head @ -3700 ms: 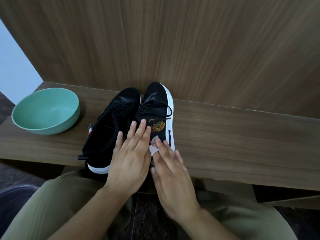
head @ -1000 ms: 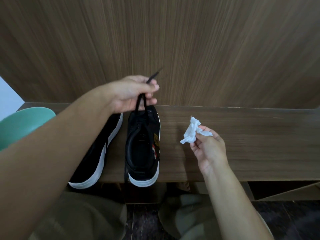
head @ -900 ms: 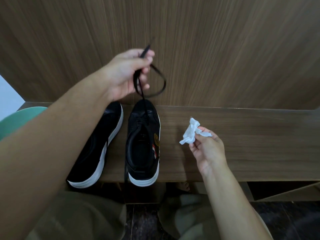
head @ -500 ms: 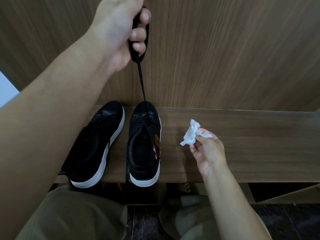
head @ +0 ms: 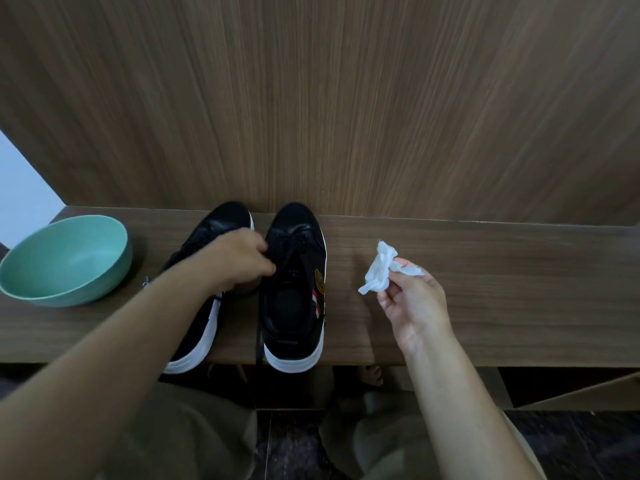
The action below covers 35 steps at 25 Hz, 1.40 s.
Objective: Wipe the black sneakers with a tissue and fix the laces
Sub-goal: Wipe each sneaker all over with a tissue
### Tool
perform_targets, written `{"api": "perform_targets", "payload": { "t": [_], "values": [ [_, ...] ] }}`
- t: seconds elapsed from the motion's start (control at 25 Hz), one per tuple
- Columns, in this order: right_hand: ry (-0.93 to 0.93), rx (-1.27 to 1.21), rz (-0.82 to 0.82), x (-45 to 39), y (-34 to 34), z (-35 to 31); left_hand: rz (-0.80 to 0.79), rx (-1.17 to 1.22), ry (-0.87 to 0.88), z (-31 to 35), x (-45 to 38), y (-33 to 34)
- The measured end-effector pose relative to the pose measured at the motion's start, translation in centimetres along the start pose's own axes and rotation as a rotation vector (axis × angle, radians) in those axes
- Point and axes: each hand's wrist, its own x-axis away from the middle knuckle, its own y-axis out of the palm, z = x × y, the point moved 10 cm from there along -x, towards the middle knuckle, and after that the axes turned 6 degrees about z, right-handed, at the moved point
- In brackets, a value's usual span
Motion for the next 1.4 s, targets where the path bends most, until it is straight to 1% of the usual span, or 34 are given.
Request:
{"api": "perform_targets", "payload": {
  "t": [0.08,0.16,0.24,0.36,0.44,0.52,0.56,0.6,0.68,0.76,0.8,0.84,0.96,1.0,1.08,1.16,1.4],
  "values": [
    [0.005,-0.009,-0.007,0.0,0.0,0.2,-0.027,0.152,-0.118,-2.7,-0.3,1.5],
    [0.008,-0.003,-0.005,-0.1,0.0,0.2,-0.012,0.27,-0.175,-4.2,0.3,2.0],
    [0.013,0.003,-0.002,-0.1,0.1,0.2,-0.033,0.3,-0.184,-5.4,1.0,2.5],
    [0.017,0.006,-0.008,-0.1,0.3,0.5,-0.074,0.263,-0.192,-5.9,2.1,2.5],
    [0.017,0.006,-0.011,-0.1,0.3,0.6,-0.044,0.311,-0.164,-4.9,2.4,1.1],
    [0.017,0.004,-0.008,0.0,0.3,0.6,-0.008,0.368,-0.101,-3.1,2.5,-0.8],
    [0.02,0.001,-0.008,0.0,0.2,0.5,-0.019,0.39,-0.071,-2.1,2.6,-1.6],
    [0.023,-0.004,-0.01,0.1,0.2,0.5,-0.06,0.412,-0.049,-1.1,2.9,-2.1],
    [0.028,-0.012,-0.019,0.1,0.3,0.5,-0.195,0.445,-0.025,0.9,3.9,-2.7],
    [0.032,-0.02,-0.025,0.1,0.3,0.5,-0.267,0.399,0.031,2.7,5.1,-4.2],
    [0.034,-0.026,-0.026,0.0,0.3,0.5,-0.254,0.397,0.071,3.6,5.4,-5.4],
    [0.033,-0.029,-0.027,-0.1,0.3,0.5,-0.209,0.43,0.108,4.6,5.5,-6.8],
    [0.034,-0.019,-0.033,-0.1,0.4,0.6,0.044,0.643,0.168,6.7,4.9,-11.1],
    [0.036,-0.013,-0.032,-0.1,0.4,0.6,0.099,0.689,0.184,7.6,4.9,-11.7],
    [0.041,-0.004,-0.026,0.0,0.3,0.7,0.149,0.782,0.189,9.1,4.8,-11.4],
    [0.047,-0.009,-0.021,0.0,0.2,0.7,0.184,0.878,0.163,9.2,4.7,-10.3],
    [0.053,-0.032,-0.024,-0.2,0.1,0.7,0.258,1.168,0.159,6.8,4.9,-8.6]
  ]
}}
